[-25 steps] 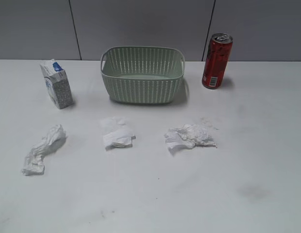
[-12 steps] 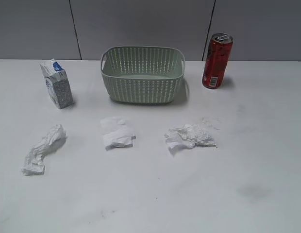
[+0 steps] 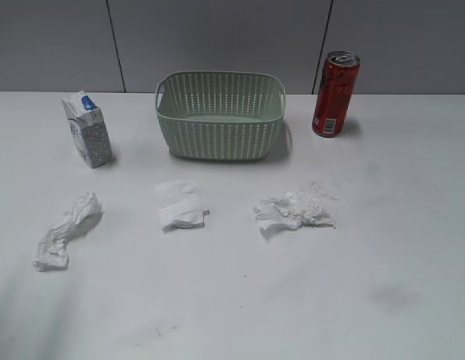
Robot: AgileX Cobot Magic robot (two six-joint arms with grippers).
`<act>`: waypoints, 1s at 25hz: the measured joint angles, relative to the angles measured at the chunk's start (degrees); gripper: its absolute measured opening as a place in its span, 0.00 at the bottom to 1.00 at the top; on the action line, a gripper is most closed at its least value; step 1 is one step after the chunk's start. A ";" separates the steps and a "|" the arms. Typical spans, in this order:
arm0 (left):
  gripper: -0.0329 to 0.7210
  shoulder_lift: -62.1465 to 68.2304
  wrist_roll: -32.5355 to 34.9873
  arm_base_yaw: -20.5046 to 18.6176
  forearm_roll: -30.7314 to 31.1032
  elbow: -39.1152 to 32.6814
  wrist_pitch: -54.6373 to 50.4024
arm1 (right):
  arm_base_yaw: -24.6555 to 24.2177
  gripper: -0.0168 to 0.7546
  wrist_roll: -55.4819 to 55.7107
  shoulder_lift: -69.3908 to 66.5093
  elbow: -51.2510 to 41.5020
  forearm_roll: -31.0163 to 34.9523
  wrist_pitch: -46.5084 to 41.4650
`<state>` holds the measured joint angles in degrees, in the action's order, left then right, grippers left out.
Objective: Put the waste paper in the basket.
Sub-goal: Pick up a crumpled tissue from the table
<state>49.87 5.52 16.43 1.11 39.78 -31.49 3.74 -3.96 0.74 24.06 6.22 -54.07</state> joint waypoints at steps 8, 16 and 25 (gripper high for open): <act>0.78 21.98 0.44 4.57 -0.15 12.88 -9.74 | 0.00 0.78 0.00 0.00 0.00 0.00 0.00; 0.78 42.23 2.36 4.98 -1.87 18.09 -13.82 | 0.00 0.78 0.00 0.00 0.00 0.00 0.00; 0.78 57.72 3.16 4.98 -1.86 19.26 -13.47 | 0.00 0.78 0.00 0.00 0.00 0.00 0.00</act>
<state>107.59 8.68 21.40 -0.74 59.04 -44.96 3.74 -3.96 0.74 24.06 6.22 -54.07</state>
